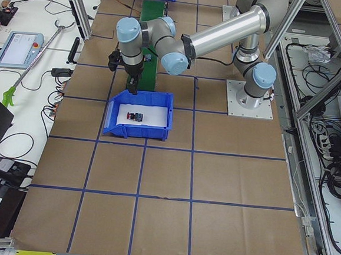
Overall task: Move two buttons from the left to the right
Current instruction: 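Lower the left gripper and grasp the red-capped button in the bin, then carry the red button to the belt while the right gripper moves over the yellow button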
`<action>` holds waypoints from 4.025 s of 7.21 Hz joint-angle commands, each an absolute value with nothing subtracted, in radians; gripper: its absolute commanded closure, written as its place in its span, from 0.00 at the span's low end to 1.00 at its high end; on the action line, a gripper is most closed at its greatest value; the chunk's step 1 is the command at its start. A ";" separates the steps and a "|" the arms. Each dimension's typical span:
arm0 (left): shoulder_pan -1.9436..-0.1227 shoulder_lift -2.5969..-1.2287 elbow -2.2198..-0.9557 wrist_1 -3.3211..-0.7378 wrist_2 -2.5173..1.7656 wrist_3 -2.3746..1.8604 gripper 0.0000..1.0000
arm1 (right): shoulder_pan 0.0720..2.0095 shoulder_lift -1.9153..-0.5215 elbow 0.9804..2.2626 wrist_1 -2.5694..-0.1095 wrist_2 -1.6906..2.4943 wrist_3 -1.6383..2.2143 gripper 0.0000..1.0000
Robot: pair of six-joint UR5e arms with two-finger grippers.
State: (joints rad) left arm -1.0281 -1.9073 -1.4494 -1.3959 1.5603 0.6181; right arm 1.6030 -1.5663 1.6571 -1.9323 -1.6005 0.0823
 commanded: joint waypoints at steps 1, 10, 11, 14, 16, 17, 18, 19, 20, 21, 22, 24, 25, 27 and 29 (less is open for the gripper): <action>-1.003 -1.942 -1.479 -1.312 1.554 0.643 0.00 | 1.603 -1.566 1.657 -1.933 -1.601 0.083 0.00; -1.012 -2.074 -1.655 -0.974 1.549 0.643 0.01 | 1.603 -1.566 1.657 -1.933 -1.601 0.083 0.00; -1.012 -2.098 -1.655 -0.936 1.549 0.644 0.01 | 1.603 -1.565 1.658 -1.933 -1.600 0.086 0.00; -1.014 -2.105 -1.641 -0.934 1.533 0.643 0.11 | 1.603 -1.563 1.657 -1.946 -1.601 0.091 0.00; -1.015 -2.106 -1.637 -0.936 1.516 0.635 0.68 | 1.598 -1.554 1.661 -1.962 -1.612 0.080 0.00; -1.019 -2.103 -1.626 -0.940 1.516 0.641 0.80 | 1.598 -1.513 1.660 -1.959 -1.611 0.083 0.00; -1.020 -2.088 -1.621 -0.948 1.516 0.643 0.91 | 1.598 -1.479 1.651 -1.954 -1.614 0.081 0.00; -1.020 -2.080 -1.612 -0.953 1.517 0.647 0.96 | 1.598 -1.476 1.649 -1.953 -1.612 0.081 0.00; -1.022 -2.060 -1.585 -0.991 1.517 0.652 0.96 | 1.598 -1.474 1.657 -1.953 -1.602 0.081 0.00; -1.020 -2.033 -1.545 -1.073 1.520 0.653 0.96 | 1.598 -1.473 1.658 -1.954 -1.603 0.081 0.00; -1.020 -2.010 -1.504 -1.162 1.526 0.653 0.96 | 1.598 -1.468 1.660 -1.956 -1.597 0.083 0.00; -1.020 -1.968 -1.412 -1.341 1.534 0.650 0.96 | 1.598 -1.398 1.654 -1.957 -1.598 0.084 0.00; -1.022 -1.962 -1.373 -1.404 1.539 0.646 0.96 | 1.600 -1.372 1.646 -1.992 -1.597 0.086 0.00; -1.058 -1.974 -1.364 -1.419 1.542 0.608 0.96 | 1.611 -1.310 1.648 -2.190 -1.591 0.092 0.00; -1.173 -1.964 -1.365 -1.424 1.540 0.463 0.95 | 1.618 -1.276 1.646 -2.201 -1.526 0.095 0.00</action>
